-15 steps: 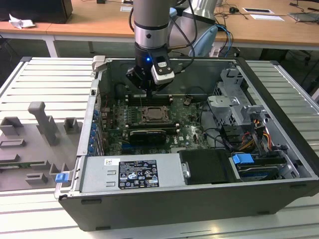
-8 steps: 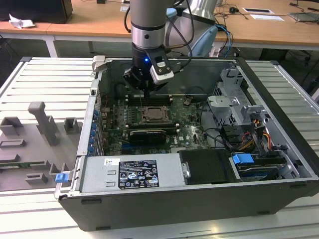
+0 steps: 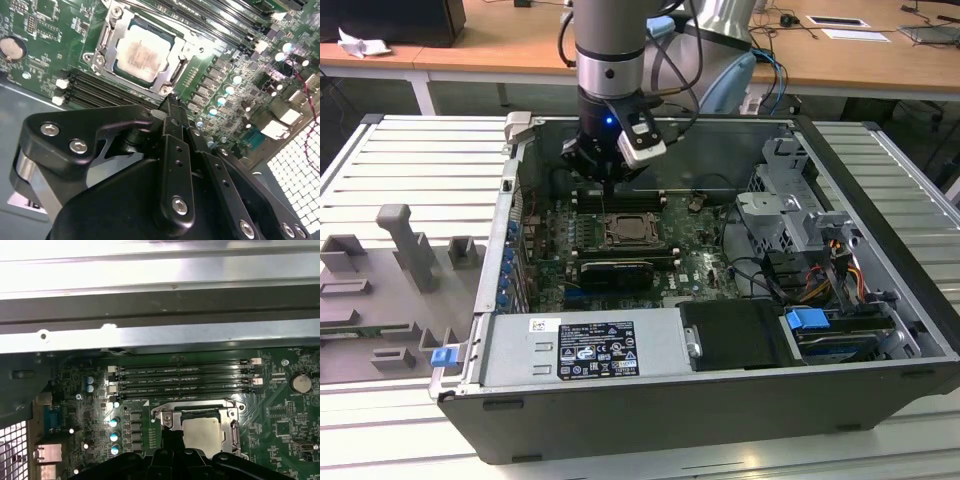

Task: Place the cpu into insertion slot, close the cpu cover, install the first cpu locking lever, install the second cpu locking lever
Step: 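Install the first cpu locking lever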

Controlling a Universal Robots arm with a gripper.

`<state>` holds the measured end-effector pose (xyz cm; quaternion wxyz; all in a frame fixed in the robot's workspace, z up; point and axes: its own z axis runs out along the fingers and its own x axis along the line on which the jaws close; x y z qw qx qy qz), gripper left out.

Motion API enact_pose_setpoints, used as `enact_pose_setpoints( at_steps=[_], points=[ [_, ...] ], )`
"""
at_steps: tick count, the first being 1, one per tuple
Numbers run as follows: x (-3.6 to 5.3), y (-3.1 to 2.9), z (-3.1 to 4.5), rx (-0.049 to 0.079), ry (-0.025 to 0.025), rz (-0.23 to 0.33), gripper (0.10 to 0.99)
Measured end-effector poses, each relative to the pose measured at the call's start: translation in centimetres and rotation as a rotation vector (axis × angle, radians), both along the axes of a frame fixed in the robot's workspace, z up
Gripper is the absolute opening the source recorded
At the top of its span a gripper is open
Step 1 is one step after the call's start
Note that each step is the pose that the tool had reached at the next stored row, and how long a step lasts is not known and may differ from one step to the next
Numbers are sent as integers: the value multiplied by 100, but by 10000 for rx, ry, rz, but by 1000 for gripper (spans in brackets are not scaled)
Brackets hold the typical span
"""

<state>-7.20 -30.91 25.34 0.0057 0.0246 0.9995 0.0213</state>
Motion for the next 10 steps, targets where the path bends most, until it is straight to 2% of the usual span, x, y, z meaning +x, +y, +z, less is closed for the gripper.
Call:
enact_pose_setpoints(
  at_steps=[10],
  points=[
    [-124,0,-2,10,0,512,106]
  ],
)
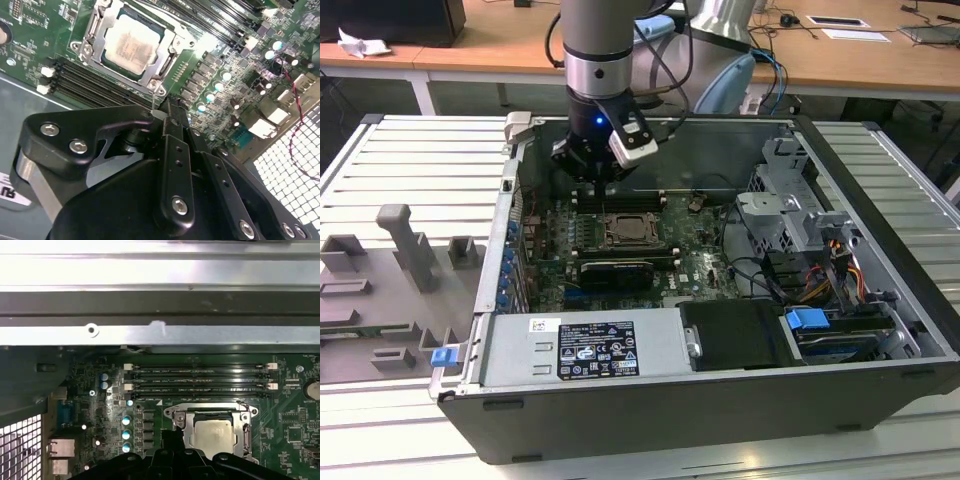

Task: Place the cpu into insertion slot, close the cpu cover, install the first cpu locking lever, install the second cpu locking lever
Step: 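Install the first cpu locking lever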

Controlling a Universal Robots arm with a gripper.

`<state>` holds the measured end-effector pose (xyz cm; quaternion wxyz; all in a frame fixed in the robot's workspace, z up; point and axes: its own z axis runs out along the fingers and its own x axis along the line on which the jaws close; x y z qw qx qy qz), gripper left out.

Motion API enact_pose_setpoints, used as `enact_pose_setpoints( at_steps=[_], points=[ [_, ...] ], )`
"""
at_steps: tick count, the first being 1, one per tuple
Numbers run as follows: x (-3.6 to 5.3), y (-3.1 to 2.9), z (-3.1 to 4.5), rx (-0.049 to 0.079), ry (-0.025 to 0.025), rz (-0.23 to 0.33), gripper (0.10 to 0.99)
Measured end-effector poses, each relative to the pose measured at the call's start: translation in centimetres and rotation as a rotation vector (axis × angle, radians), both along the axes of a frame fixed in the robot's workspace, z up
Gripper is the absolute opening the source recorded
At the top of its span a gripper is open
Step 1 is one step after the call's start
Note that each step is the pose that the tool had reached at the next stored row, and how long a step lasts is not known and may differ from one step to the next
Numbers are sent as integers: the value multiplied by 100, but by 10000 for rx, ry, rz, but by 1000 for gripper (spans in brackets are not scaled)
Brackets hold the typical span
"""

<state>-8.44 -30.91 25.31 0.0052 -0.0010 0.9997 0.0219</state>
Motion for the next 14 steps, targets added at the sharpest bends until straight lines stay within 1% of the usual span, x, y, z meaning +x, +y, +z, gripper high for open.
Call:
enact_pose_setpoints(
  at_steps=[6,8,10,14],
  points=[
    [-101,0,0,1,0,231,106],
    [-115,19,0,0,0,277,106],
    [-120,59,0,0,0,300,106],
    [-135,79,-1,1,-1,317,106]
  ],
)
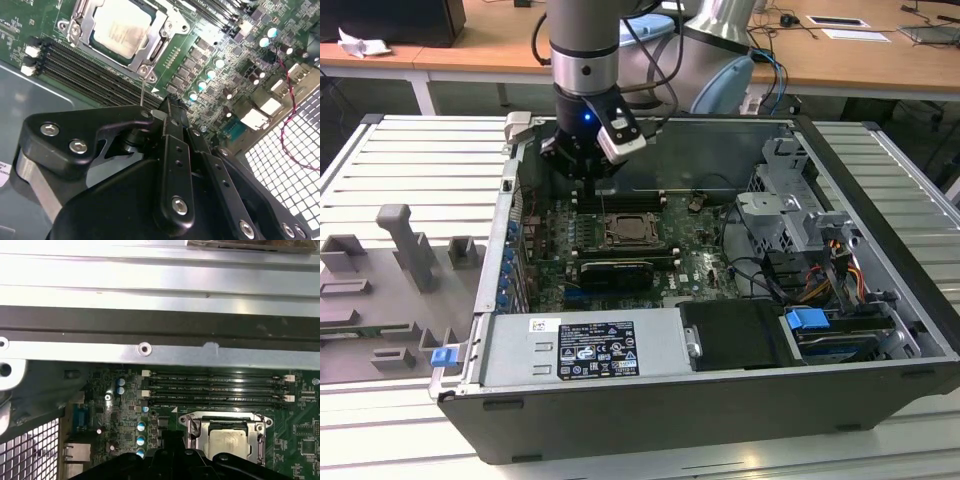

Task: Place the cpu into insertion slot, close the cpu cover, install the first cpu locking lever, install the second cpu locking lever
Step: 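Install the first cpu locking lever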

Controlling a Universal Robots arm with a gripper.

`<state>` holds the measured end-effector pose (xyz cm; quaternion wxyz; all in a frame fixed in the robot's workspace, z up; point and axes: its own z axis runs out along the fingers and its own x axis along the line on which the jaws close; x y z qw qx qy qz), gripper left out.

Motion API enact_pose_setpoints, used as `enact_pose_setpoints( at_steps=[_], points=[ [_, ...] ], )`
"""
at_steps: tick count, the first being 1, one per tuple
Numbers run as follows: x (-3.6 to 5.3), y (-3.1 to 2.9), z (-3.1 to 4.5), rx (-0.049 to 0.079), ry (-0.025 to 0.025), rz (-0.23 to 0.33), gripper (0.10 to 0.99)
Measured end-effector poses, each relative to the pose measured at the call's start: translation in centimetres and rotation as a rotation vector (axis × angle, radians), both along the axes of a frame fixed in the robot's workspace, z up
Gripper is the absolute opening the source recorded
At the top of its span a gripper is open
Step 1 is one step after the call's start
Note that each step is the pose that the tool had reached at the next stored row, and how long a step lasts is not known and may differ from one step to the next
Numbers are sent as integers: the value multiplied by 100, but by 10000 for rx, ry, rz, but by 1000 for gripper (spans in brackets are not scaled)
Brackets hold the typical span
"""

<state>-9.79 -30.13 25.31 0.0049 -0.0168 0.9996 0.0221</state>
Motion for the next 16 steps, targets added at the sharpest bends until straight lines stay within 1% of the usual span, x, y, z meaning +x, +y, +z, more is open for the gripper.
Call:
enact_pose_setpoints(
  at_steps=[5,16],
  points=[
    [3,36,1,-1,2,2,106],
    [39,38,0,0,1,1,106]
  ],
)
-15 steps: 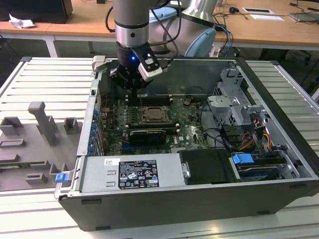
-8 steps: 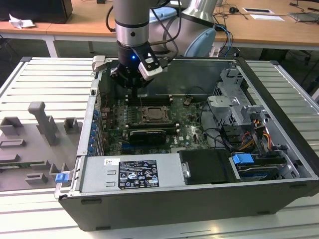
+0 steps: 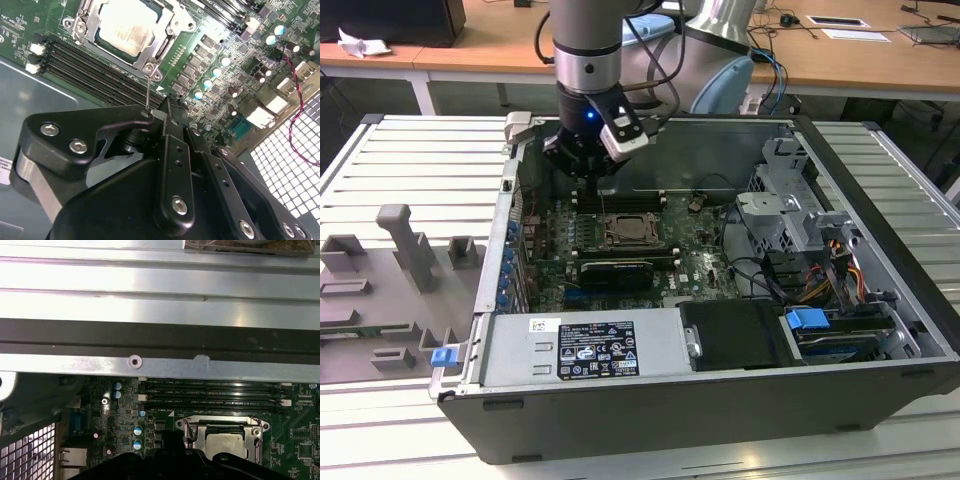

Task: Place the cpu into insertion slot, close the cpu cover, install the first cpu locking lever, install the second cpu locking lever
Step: 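Install the first cpu locking lever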

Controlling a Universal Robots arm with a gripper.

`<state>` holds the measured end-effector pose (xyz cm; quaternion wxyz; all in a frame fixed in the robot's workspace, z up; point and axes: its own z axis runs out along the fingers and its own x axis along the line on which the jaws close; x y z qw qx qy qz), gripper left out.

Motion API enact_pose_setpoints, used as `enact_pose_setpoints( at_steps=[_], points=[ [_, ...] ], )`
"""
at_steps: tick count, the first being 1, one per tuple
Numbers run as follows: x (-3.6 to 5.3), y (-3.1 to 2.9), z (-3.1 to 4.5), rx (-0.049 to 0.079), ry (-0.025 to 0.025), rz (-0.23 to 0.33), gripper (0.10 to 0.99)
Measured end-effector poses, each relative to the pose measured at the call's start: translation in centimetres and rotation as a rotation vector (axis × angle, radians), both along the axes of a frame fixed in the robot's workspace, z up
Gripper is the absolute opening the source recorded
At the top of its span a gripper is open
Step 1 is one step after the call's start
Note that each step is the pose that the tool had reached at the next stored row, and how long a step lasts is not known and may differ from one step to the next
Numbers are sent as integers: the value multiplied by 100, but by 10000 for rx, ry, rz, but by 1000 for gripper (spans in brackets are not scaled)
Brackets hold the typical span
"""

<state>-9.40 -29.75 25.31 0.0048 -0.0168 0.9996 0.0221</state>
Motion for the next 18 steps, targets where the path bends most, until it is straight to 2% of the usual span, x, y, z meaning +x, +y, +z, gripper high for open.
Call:
enact_pose_setpoints(
  at_steps=[9,18],
  points=[
    [20,17,0,-1,1,0,106],
    [77,19,0,0,0,0,106]
  ],
)
